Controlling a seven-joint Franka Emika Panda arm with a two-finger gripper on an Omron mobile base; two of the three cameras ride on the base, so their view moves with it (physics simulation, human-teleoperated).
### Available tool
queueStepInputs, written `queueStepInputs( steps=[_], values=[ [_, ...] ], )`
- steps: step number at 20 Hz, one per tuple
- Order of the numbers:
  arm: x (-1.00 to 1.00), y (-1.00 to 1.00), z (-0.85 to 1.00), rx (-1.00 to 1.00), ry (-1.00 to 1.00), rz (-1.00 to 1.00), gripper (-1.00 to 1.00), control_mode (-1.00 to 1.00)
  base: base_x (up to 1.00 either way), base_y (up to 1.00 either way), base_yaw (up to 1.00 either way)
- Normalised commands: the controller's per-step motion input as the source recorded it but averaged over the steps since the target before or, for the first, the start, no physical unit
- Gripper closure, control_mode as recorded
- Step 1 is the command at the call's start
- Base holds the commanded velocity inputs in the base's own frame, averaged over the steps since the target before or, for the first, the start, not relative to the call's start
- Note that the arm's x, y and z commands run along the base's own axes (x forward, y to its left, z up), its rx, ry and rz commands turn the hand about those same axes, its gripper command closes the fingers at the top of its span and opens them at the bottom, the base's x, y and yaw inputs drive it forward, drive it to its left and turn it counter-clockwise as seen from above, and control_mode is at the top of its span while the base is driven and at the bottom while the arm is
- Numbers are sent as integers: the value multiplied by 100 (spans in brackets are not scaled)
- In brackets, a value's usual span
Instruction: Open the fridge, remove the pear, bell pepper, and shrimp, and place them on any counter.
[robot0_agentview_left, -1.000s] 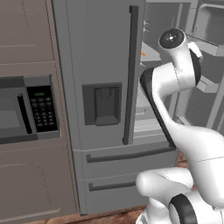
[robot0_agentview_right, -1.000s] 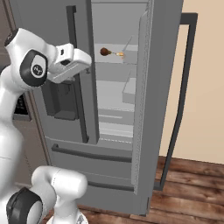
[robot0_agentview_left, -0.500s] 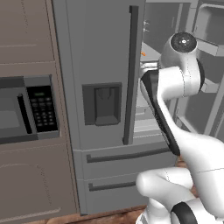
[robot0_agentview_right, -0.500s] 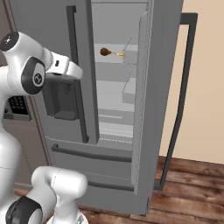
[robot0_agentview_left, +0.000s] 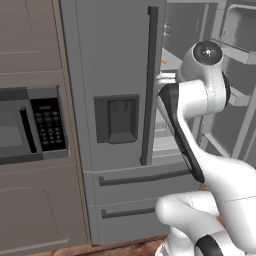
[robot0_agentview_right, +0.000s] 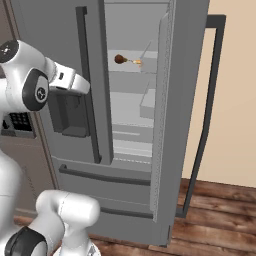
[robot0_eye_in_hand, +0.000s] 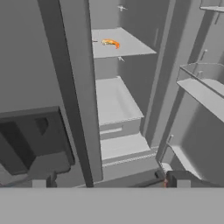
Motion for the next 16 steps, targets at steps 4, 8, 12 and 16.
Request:
queueStepInputs(
  steps=[4, 8, 12, 16],
  values=[
    [9, 31, 0, -1, -6, 8, -100, -100, 0, 0, 0],
    [47, 29, 0, 0, -1, 12, -100, -100, 0, 0, 0],
    [60, 7, 0, 0, 0, 5, -100, -100, 0, 0, 0],
    [73, 0, -1, 0, 0, 1, -100, -100, 0, 0, 0]
  ],
)
